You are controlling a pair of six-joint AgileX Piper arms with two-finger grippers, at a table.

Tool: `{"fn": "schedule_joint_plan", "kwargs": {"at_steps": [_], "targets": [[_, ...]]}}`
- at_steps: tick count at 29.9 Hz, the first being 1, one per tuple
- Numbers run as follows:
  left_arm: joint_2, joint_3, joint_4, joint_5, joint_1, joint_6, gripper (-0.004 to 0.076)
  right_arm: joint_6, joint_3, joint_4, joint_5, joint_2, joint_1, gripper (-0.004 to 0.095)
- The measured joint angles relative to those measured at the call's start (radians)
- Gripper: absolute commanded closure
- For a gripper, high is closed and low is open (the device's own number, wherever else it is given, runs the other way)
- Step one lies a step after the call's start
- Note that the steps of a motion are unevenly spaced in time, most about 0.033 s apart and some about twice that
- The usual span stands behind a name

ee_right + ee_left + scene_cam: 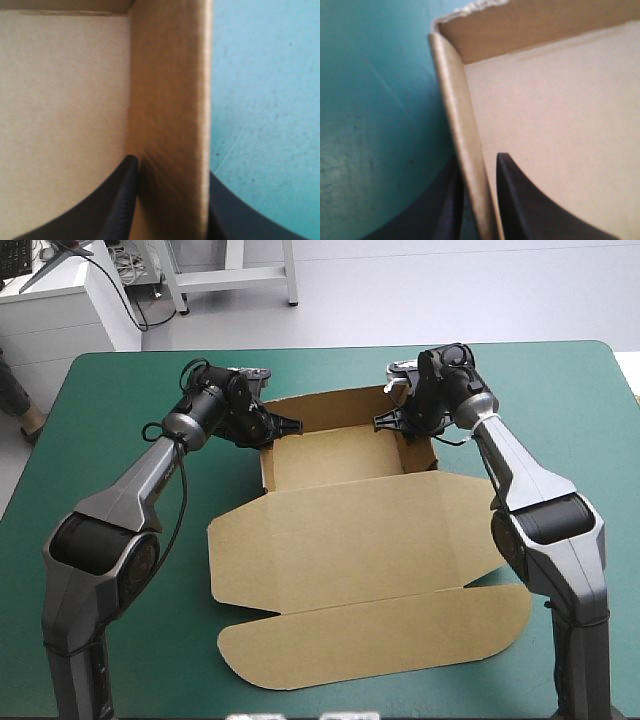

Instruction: Fold the box

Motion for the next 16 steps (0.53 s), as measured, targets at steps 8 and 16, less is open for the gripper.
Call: {"fn": "schedule_joint_plan", "kwargs": {"at_steps": [8,16], "targets": [[0.013,-0.088,-0.062,0.123,-0.001,0.016,0.0346,-0.001,-0.058,0.007,-0.006,0.003,0.002,0.0364],[0.013,-0.149,0.003,0.166,0.004,0.014,0.0346,-0.023,-0.058,-0.009,-0.005,-0.022,0.002,0.0362]]}}
